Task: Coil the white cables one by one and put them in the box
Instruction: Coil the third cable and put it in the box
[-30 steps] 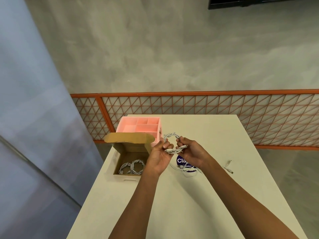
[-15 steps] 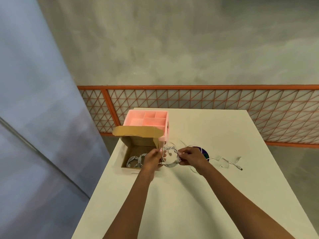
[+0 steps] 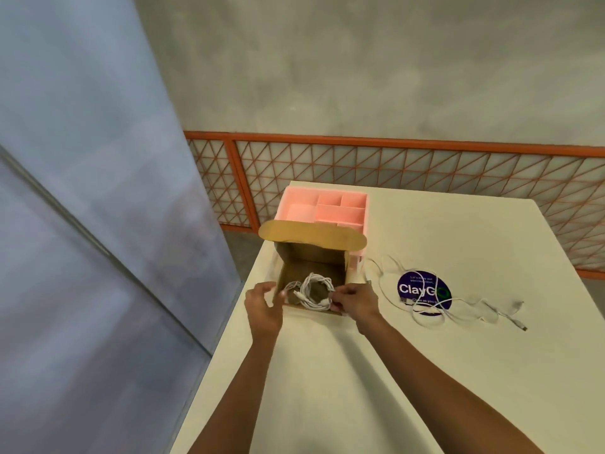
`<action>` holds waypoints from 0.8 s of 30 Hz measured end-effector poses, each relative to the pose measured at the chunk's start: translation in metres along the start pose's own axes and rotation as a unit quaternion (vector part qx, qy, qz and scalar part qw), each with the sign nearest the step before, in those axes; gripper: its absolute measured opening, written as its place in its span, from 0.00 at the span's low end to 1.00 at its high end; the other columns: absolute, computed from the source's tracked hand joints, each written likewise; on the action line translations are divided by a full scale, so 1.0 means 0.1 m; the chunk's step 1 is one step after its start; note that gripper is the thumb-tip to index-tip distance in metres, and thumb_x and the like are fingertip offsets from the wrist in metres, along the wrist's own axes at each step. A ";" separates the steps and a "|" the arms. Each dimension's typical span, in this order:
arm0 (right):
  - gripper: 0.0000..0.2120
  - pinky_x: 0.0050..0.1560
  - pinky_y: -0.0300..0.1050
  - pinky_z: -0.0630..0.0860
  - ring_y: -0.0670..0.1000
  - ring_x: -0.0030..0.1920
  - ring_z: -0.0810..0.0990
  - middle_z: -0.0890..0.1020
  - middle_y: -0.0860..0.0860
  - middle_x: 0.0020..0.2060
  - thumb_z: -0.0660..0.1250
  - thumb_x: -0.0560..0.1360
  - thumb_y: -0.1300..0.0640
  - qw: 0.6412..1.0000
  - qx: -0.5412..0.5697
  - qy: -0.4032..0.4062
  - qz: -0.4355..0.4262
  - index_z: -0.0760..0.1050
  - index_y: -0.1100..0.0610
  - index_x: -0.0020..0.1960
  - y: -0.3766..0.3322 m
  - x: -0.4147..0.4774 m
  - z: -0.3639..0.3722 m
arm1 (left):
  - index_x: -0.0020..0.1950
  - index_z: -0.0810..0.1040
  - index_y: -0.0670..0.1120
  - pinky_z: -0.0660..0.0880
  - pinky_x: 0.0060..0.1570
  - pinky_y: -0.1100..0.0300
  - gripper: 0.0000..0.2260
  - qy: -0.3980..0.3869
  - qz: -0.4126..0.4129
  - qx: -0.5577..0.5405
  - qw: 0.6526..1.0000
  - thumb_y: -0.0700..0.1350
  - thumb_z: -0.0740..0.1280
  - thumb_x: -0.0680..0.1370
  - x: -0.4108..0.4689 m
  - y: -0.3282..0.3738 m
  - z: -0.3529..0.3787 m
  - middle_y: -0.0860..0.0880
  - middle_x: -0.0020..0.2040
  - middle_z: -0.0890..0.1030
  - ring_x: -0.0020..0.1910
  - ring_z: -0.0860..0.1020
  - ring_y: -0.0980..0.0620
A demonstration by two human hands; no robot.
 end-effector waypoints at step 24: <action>0.16 0.54 0.47 0.75 0.61 0.56 0.79 0.82 0.63 0.54 0.68 0.75 0.56 0.973 -0.186 0.137 0.022 0.78 0.68 0.55 -0.06 0.70 0.76 | 0.62 0.75 0.49 0.71 0.56 0.58 0.20 -0.112 -0.015 0.006 0.994 0.49 0.73 0.72 0.49 -0.80 -0.19 0.55 0.58 0.75 0.60 0.75 0.50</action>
Point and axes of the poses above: each hand's wrist, its own x-axis towards the middle knuckle, its own z-axis out of the palm, y = z × x, the point moved 4 cm from there along x, towards the middle knuckle
